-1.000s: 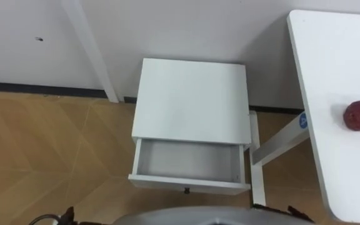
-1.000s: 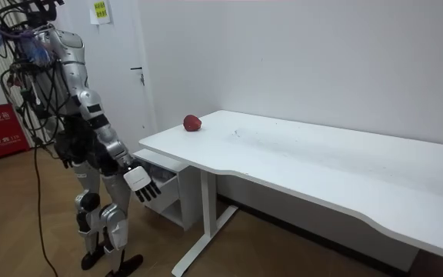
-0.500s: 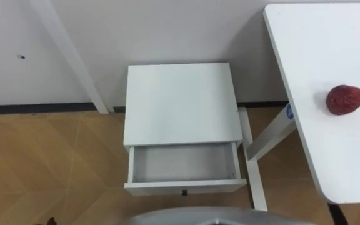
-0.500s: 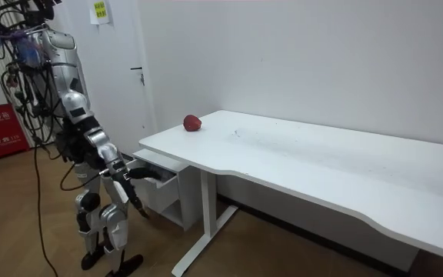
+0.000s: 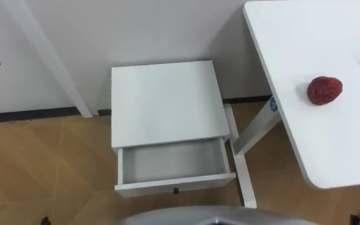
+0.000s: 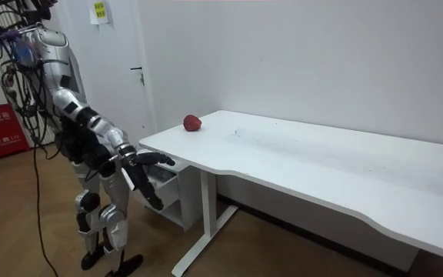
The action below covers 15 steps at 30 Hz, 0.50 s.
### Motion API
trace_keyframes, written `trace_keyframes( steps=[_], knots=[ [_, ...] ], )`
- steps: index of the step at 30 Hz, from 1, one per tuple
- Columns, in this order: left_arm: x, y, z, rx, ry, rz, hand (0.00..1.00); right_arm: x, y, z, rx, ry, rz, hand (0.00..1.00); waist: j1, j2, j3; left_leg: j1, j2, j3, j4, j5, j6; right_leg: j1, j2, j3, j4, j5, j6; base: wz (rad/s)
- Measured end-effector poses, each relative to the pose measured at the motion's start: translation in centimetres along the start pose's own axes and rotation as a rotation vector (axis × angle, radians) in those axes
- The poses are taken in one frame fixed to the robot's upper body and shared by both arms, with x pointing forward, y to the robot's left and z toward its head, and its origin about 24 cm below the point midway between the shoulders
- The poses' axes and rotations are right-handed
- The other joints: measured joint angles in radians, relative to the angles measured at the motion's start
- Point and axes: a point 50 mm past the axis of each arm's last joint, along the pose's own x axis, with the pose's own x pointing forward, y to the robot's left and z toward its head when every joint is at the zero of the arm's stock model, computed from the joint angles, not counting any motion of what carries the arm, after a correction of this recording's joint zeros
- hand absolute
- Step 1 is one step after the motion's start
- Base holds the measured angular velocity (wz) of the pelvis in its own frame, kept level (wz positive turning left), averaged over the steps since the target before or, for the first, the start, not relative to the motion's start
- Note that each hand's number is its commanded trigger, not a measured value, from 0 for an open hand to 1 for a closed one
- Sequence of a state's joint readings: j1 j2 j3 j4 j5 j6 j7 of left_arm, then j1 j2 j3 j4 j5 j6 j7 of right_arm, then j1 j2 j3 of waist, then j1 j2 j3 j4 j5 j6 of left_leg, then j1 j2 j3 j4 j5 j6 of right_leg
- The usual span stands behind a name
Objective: Put apple and close drawer
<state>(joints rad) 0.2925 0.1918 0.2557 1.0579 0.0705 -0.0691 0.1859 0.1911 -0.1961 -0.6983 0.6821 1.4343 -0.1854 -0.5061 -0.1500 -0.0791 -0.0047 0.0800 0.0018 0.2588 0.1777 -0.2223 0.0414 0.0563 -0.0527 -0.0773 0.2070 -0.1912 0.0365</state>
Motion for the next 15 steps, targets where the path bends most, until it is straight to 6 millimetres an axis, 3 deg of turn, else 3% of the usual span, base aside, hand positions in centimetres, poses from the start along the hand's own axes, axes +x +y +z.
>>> trace_keyframes(
  steps=[8, 12, 15],
  knots=[
    [0.1, -0.1, 0.7, 0.012, -0.027, -0.021, 0.00, -4.6, 7.4, 3.5, -0.083, -0.320, 0.178, 0.00, -0.009, 0.015, 0.0028, -0.020, 0.000, 0.001, -0.002, -0.001, -0.003, -0.024, 0.004, 0.003, 0.002, 0.000, -0.001, -0.02],
    [0.1, -0.4, 1.0, 0.017, -0.035, -0.035, 0.00, -6.6, 9.1, 3.9, -0.237, -0.539, 0.238, 0.00, 0.011, 0.015, 0.0037, -0.019, 0.000, 0.004, -0.010, 0.000, -0.004, -0.025, 0.006, 0.005, 0.002, 0.000, -0.001, 0.00],
    [0.1, -0.8, 1.2, 0.039, -0.046, -0.051, 0.00, -7.6, 10.1, 3.6, -0.299, -0.608, 0.295, 0.00, 0.019, 0.017, 0.0032, -0.019, 0.000, 0.004, -0.011, 0.000, -0.004, -0.034, 0.006, 0.009, -0.001, 0.000, -0.001, 0.00]
  ],
)
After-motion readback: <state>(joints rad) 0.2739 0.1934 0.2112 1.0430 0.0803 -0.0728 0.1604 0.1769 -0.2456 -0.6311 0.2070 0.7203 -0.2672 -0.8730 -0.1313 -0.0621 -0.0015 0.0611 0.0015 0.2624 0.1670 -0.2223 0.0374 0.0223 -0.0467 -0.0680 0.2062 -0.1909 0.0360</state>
